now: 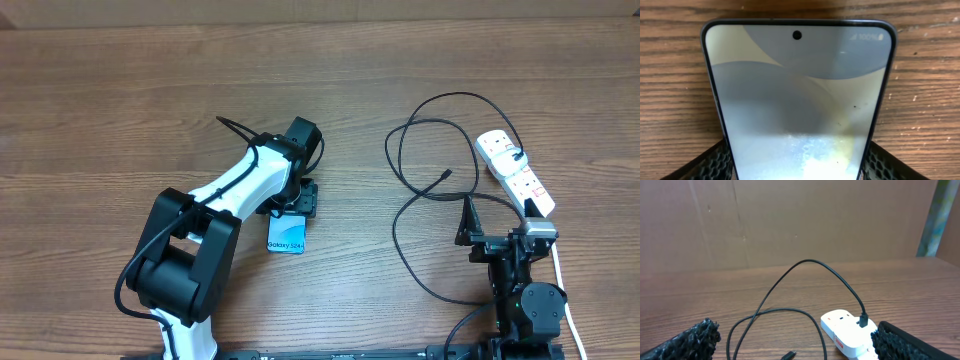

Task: Plug charger to phone and switch on socket
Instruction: 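Lift the phone with the left gripper and tilt it upright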

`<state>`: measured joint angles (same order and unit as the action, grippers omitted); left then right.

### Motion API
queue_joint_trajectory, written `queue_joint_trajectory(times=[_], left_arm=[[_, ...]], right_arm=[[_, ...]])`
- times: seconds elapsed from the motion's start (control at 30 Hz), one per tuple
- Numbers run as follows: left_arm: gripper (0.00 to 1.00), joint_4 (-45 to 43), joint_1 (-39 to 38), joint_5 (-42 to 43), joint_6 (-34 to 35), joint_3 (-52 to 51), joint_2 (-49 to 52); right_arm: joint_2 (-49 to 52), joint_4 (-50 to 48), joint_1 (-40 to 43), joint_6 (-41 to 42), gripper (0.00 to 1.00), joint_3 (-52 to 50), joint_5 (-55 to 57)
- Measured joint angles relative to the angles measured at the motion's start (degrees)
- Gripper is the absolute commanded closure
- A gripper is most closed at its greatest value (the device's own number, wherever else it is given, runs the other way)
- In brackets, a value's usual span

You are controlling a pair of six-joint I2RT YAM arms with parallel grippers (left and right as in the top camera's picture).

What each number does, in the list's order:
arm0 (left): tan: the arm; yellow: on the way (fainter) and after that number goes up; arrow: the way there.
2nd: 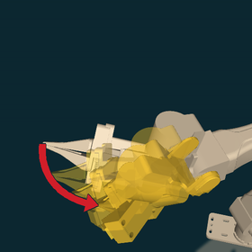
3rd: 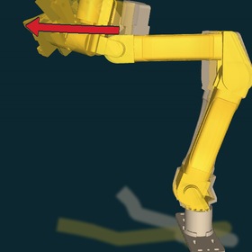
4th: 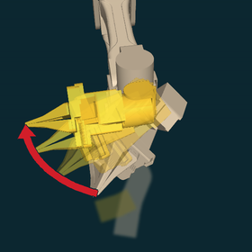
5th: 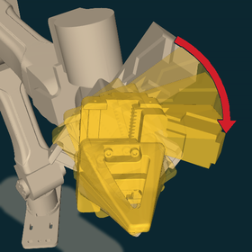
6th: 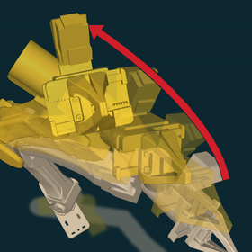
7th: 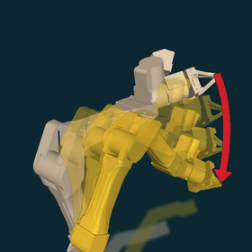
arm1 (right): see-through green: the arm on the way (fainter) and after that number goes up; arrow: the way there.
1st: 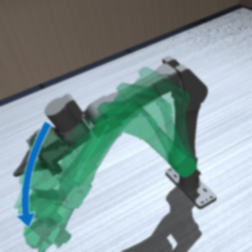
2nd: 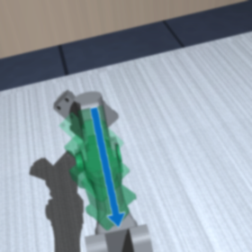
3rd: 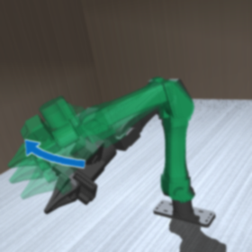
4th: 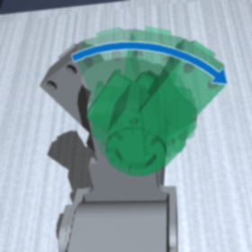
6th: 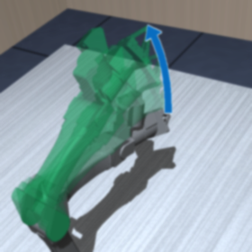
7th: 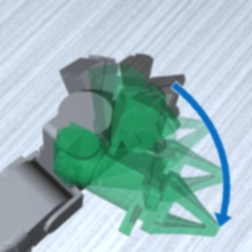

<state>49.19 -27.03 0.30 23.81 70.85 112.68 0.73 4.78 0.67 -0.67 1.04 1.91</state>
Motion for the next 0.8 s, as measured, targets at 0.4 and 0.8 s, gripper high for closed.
queue_joint_trajectory(times=[0.4, 0.8], left_arm=[[0.48, 13.86, 2.86, 6.78, -1.53, 8.2, 5.16], [0.51, 20.39, 5.66, 15.91, -5.25, 17.75, 7.23]], right_arm=[[0.0, -0.02, 0.0, 0.0, 0.0, 0.0, 0.02], [0.0, -0.02, -0.02, -0.02, 0.0, 0.02, 0.0]])
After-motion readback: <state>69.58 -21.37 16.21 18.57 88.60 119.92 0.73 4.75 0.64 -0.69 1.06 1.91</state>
